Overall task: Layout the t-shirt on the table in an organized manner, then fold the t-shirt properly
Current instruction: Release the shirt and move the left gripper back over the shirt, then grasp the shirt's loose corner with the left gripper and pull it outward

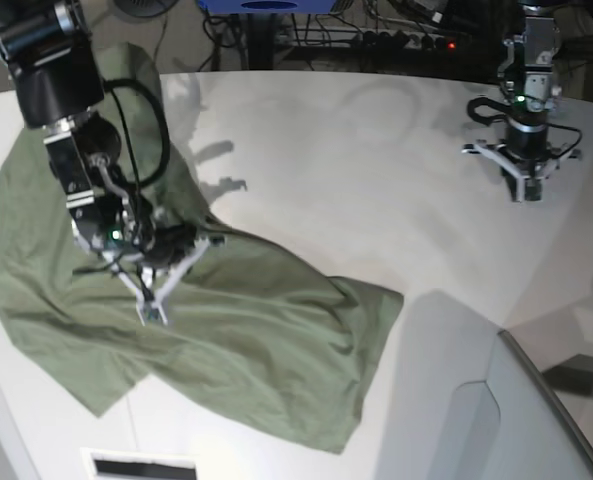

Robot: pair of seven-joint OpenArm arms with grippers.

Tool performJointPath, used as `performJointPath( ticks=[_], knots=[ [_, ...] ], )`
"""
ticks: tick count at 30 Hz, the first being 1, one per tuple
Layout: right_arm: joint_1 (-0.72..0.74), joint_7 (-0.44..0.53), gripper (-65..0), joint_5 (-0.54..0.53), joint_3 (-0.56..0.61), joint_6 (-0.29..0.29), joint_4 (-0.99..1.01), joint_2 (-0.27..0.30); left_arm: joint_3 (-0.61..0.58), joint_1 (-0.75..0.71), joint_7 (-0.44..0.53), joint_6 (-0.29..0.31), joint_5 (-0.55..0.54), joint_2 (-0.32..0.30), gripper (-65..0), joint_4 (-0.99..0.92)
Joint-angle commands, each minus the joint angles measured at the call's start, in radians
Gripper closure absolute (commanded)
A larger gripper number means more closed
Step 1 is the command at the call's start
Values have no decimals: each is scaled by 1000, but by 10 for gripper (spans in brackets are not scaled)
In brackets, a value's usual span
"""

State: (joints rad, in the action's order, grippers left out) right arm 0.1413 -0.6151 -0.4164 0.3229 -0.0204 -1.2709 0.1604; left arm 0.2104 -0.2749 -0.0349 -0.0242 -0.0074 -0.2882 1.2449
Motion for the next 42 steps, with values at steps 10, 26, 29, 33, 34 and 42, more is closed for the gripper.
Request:
performJointPath(
  ticks=[10, 26, 29, 33, 34, 42],
  knots=[
    [-78, 28, 0, -5, -8, 0, -117, 5, -45, 237, -164, -15, -15, 83, -145, 2],
    [-145, 28, 0, -5, -3, 0, -117, 57, -214, 409, -173, 36, -509, 85, -318, -250],
    [-151, 28, 0, -3, -3, 0, -117, 58, -210, 405, -175, 77, -586, 82, -318, -255],
    [-153, 28, 0, -3, -3, 1, -117, 71, -214, 411, -176, 91, -622, 86, -319, -256],
    [-153, 28, 0, -3, -3, 1, -117, 71, -217, 414, -176, 91, -622, 86, -319, -256],
    [-154, 27, 0, -3, -1, 1, -111, 78, -210, 458, -179, 91, -627, 90, -400, -255]
  ],
)
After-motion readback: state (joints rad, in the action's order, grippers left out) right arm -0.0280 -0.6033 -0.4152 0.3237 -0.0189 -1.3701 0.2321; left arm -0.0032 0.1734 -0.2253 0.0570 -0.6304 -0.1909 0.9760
